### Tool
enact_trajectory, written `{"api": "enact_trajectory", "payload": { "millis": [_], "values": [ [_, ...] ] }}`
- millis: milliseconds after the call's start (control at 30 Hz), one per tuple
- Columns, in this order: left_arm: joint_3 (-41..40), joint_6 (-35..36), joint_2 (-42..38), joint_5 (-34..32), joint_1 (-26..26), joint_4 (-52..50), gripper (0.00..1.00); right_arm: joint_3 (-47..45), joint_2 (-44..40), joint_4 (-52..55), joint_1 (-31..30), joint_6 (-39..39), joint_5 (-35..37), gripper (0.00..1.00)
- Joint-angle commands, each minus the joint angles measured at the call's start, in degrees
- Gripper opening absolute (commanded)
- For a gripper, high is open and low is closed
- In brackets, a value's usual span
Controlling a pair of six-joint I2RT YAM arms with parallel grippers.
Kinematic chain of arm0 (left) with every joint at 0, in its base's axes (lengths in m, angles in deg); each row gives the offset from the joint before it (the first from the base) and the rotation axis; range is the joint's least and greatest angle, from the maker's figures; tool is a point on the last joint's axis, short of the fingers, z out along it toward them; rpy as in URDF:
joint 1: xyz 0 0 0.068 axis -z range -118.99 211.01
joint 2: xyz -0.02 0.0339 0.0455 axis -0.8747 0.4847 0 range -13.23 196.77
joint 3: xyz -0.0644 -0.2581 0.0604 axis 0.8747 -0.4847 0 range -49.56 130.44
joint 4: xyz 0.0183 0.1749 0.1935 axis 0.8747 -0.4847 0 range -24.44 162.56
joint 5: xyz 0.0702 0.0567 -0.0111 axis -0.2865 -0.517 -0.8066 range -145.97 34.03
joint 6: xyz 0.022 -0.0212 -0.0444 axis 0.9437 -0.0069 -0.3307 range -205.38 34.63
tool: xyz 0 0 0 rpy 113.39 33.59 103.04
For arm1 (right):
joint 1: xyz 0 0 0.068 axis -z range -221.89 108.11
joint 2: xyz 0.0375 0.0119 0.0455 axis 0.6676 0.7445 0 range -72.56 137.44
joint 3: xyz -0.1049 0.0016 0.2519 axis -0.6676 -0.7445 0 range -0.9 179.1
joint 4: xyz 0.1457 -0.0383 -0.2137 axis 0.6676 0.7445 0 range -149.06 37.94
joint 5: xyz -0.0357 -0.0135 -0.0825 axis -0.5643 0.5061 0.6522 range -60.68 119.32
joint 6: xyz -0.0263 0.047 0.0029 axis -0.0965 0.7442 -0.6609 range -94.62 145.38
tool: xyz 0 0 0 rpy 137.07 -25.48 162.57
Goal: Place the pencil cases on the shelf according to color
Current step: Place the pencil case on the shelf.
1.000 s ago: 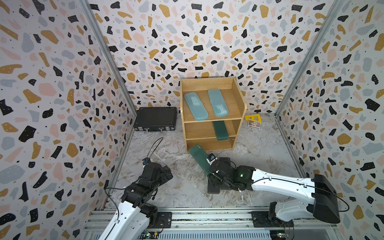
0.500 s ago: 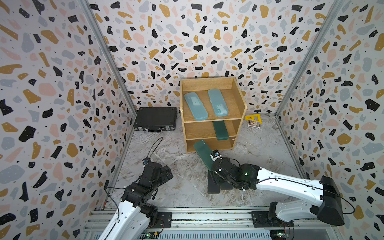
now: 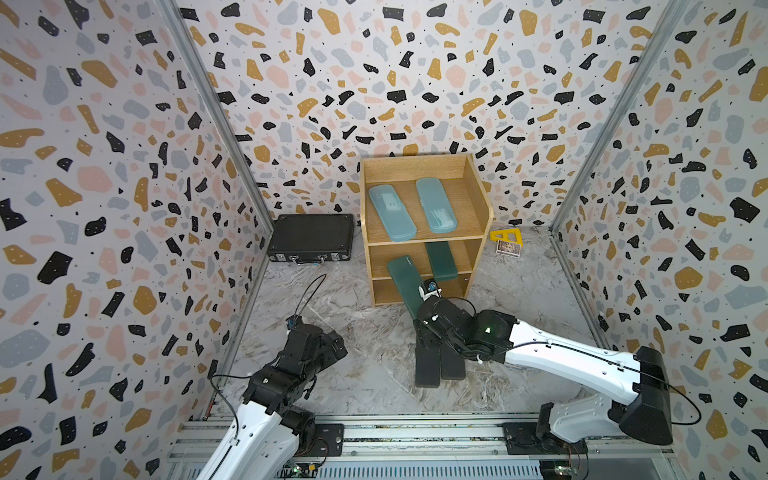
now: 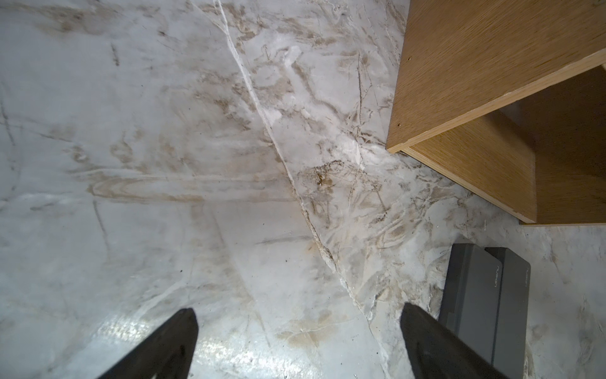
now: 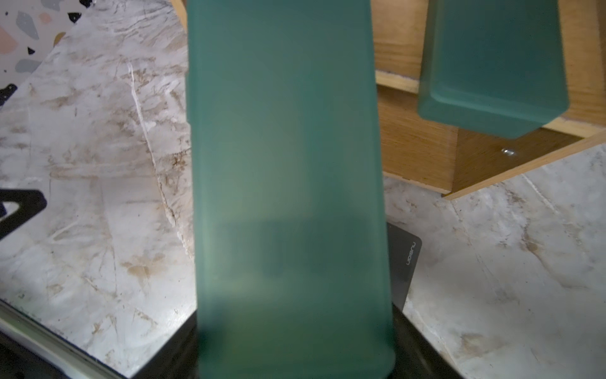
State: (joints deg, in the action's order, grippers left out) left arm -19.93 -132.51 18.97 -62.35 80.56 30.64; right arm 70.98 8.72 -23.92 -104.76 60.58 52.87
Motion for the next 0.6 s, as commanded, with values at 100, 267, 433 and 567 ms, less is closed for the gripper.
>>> {"api": "enact_trajectory", "payload": {
  "millis": [100, 267, 433, 567],
  "values": [
    [0.23, 0.29, 0.00, 0.93, -0.37, 1.53, 1.00, 6.54, 3.79, -0.67, 3.68, -1.53, -0.87, 0.34],
    [0.21, 0.40, 0.64, 1.38, -0.33, 2.27, 1.00, 9.69, 7.62, -0.40, 5.20, -1.99, -0.80, 0.34],
    [0.13, 0.95, 1.53, 1.47, -0.38, 2.75, 1.00, 11.35, 10.58, -1.40, 5.74, -0.28, 0.01, 0.35],
    [-0.23, 1.42, 2.58, 1.36, -0.37, 2.92, 1.00, 12.76, 12.59, -3.16, 5.85, 0.24, -0.82, 0.35]
  ]
}}
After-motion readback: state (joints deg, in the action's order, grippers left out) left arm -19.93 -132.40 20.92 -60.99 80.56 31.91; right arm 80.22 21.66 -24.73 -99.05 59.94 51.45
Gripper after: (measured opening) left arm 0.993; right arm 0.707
